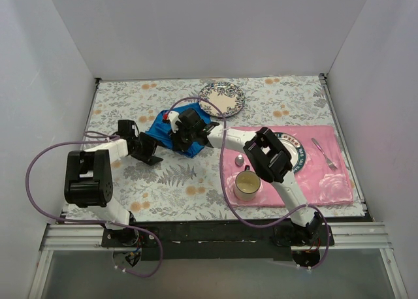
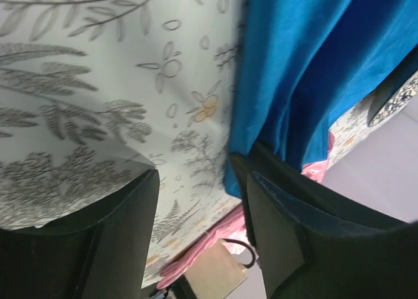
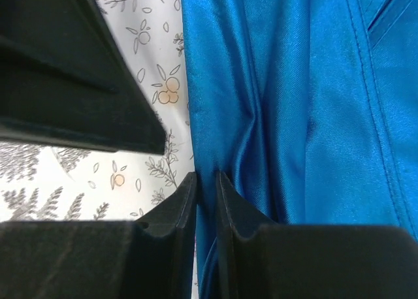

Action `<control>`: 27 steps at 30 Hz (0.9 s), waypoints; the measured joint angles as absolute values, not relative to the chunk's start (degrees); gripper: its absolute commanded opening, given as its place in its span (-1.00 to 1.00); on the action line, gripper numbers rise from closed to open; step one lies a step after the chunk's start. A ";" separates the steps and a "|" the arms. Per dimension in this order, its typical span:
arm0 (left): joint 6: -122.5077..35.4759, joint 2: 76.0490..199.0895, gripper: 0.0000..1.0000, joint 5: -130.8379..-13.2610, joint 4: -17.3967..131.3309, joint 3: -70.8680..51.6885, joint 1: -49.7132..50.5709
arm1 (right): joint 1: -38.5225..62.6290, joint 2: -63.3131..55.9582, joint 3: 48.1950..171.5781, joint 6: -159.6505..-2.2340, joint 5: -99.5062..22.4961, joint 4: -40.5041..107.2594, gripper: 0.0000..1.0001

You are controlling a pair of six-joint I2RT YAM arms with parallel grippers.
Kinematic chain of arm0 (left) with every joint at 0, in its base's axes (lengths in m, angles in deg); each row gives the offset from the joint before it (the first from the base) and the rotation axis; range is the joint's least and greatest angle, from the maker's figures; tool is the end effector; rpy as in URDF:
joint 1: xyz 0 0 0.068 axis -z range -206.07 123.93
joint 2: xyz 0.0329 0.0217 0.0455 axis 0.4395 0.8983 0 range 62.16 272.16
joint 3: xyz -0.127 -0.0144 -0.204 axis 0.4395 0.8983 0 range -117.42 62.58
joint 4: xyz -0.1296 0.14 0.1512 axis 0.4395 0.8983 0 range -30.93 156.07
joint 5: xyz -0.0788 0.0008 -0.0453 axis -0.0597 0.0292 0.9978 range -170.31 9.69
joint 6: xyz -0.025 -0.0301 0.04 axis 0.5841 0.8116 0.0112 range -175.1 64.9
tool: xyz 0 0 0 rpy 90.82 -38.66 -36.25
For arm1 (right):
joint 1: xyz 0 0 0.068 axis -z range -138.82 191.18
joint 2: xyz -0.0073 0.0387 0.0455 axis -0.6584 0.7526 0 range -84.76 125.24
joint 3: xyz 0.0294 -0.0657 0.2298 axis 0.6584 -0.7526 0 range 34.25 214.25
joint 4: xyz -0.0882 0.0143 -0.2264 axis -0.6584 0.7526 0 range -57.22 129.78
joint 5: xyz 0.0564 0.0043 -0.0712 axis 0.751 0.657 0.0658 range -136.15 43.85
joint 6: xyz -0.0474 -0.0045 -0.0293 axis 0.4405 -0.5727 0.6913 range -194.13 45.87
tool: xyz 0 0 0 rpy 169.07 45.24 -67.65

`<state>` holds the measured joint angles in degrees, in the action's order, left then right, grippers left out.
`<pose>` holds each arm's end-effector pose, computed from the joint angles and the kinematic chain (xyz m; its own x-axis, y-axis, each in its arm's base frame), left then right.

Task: Fold the napkin, place the utensils inside, and roll it up
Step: Roll the napkin with the utensil

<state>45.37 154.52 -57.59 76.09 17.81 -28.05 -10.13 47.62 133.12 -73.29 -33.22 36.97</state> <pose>0.2733 -0.0053 0.1189 0.0325 -0.9065 0.4210 -0.9121 -0.1992 -0.3583 0.2964 0.3840 0.1412 -0.3695 -0.4842 -0.7931 -0.8769 0.4641 0.1252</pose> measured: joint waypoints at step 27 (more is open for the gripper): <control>52.43 161.69 -0.08 -83.40 91.12 2.51 -18.74 | -6.39 49.56 133.97 -81.13 -19.05 37.14 -0.97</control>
